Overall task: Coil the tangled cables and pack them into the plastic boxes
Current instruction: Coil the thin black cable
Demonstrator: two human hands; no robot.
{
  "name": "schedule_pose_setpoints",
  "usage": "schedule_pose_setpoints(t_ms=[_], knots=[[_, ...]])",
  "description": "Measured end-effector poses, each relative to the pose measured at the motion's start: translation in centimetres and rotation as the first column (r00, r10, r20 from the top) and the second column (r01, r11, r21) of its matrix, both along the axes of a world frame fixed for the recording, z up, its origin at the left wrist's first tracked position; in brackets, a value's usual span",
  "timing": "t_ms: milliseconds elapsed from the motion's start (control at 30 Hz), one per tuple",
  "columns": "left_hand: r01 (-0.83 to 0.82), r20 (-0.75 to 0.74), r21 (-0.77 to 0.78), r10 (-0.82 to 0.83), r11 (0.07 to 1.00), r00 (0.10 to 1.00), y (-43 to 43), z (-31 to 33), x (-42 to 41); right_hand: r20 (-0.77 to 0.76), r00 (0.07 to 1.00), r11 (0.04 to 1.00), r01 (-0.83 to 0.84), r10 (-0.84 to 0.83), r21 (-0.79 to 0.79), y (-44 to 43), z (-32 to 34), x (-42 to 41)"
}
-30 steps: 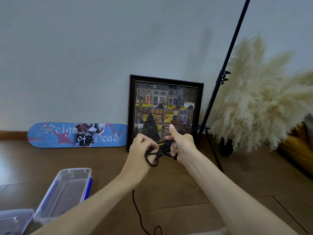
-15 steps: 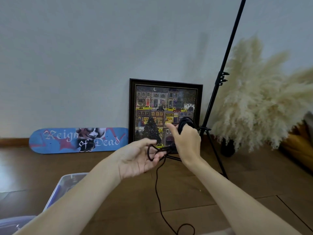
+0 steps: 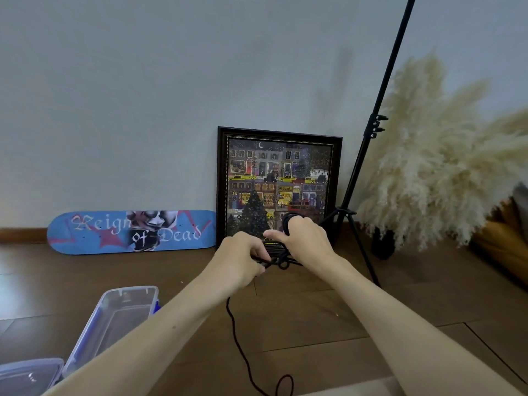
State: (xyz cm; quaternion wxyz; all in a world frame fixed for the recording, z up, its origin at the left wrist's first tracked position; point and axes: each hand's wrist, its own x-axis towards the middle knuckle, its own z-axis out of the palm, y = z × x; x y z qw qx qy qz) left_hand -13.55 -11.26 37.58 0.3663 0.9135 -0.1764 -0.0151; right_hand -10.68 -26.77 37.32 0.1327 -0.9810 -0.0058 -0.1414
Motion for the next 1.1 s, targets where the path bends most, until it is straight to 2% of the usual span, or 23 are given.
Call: schedule_pose_setpoints(t_ms=[100,167,267,400,500,567,633,733,800,867,967,1100], knots=[[0.062,0.165,0.145,-0.085,0.988,0.983,-0.1,-0.3,-0.1,-0.024,1.0,1.0,0.018,-0.018,0.001,0.2,0.1,-0.3],[0.11,0.176,0.213,-0.149,0.971,0.973,0.0,-0.2,-0.2,-0.055,0.998,0.998,0.033,-0.03,0.047,0.6,-0.4,-0.4],[0.163,0.167,0.245,-0.207,0.956,0.964,0.3,-0.2,-0.2,-0.094,0.993,0.969,0.087,-0.067,0.231,0.9,-1.2,-0.2],[0.189,0.12,0.113,-0.202,0.975,0.972,0.2,-0.5,-0.4,-0.093,0.985,0.83,0.172,-0.145,0.53,1.1,-1.3,0.1],[0.166,0.3,0.268,-0.246,0.949,0.922,-1.1,-1.5,-2.0,-0.112,0.978,0.683,0.202,-0.175,0.702,1.6,-1.5,0.2],[0.129,0.401,0.45,-0.329,0.884,0.855,-1.9,-2.3,-3.1,-0.127,0.971,0.634,0.23,-0.204,0.739,1.9,-1.6,0.2],[0.062,0.42,0.595,-0.376,0.801,0.826,-2.2,-2.9,-3.1,-0.098,0.966,0.619,0.23,-0.239,0.751,1.9,-1.4,0.2],[-0.056,0.51,0.69,-0.43,0.722,0.745,-1.8,-3.1,-2.3,-0.031,0.967,0.675,0.2,-0.255,0.71,1.8,-1.1,0.1],[-0.107,0.507,0.716,-0.407,0.69,0.76,-1.4,-2.7,-2.1,-0.037,0.977,0.703,0.176,-0.209,0.689,2.1,-1.2,0.1],[-0.101,0.488,0.703,-0.374,0.704,0.788,-1.3,-2.7,-1.9,-0.075,0.983,0.664,0.168,-0.166,0.729,2.4,-1.3,0.1],[-0.092,0.535,0.527,-0.246,0.845,0.809,-1.1,-2.9,-1.8,-0.098,0.976,0.555,0.19,-0.192,0.81,2.1,-1.0,0.3],[-0.029,0.38,0.232,-0.063,0.972,0.923,-1.9,-2.3,-2.4,-0.1,0.952,0.493,0.237,-0.288,0.837,1.0,-0.5,0.2]])
